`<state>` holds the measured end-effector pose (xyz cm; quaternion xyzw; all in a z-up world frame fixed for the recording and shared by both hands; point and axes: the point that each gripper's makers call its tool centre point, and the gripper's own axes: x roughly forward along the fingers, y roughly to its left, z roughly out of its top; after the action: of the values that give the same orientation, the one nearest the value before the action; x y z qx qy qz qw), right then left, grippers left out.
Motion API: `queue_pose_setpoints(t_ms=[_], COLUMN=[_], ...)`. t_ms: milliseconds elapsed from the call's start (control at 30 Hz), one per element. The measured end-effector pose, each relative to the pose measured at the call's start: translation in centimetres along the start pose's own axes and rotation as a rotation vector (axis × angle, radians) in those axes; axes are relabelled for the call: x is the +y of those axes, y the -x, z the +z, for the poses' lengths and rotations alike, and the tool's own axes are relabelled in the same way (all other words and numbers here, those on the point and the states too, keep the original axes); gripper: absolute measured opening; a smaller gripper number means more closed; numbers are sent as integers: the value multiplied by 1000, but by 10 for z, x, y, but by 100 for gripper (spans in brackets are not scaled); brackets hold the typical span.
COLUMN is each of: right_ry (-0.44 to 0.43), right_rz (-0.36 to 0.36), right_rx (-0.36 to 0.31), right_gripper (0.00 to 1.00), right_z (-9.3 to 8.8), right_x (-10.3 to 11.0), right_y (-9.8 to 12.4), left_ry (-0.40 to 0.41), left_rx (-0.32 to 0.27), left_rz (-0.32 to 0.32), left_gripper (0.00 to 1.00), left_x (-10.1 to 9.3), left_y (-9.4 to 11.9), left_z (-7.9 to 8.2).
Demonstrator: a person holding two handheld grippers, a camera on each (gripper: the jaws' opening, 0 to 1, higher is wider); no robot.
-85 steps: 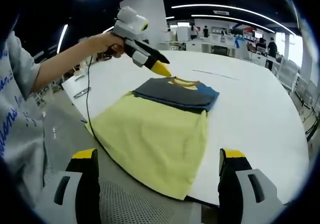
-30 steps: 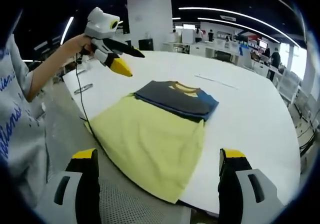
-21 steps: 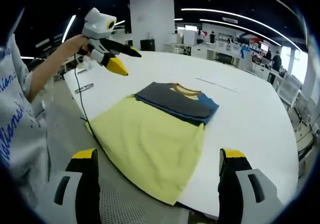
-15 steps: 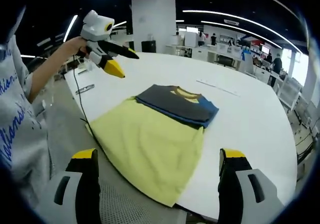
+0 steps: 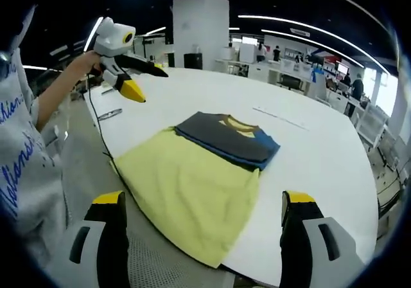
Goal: Fold the garment on the visible template until the final outline fits inside the template.
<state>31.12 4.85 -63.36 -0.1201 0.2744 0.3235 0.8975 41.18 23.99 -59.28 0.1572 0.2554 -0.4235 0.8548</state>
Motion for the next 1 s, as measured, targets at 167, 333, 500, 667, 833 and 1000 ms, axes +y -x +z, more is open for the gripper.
queue_pose_setpoints(t_ms=[167, 333, 500, 667, 833, 1000], right_ry=[6, 12, 20, 24, 23, 24], right_rz=[5, -4, -13, -13, -13, -13], right_rx=[0, -3, -6, -5, -7, -11], right_gripper=[100, 100, 100, 100, 100, 100], right_z=[2, 3, 6, 6, 6, 8], right_x=[2, 0, -2, -1, -1, -2], right_y=[2, 4, 6, 8, 9, 10], left_ry=[4, 1, -23, -11, -11, -7], left_rx=[12, 15, 45, 28, 30, 28], left_rz=[7, 5, 33, 29, 41, 37], left_gripper=[88, 89, 88, 89, 89, 91], left_x=[0, -3, -1, -3, 0, -4], left_y=[7, 13, 18, 26, 31, 34], left_z=[-7, -10, -16, -16, -19, -21])
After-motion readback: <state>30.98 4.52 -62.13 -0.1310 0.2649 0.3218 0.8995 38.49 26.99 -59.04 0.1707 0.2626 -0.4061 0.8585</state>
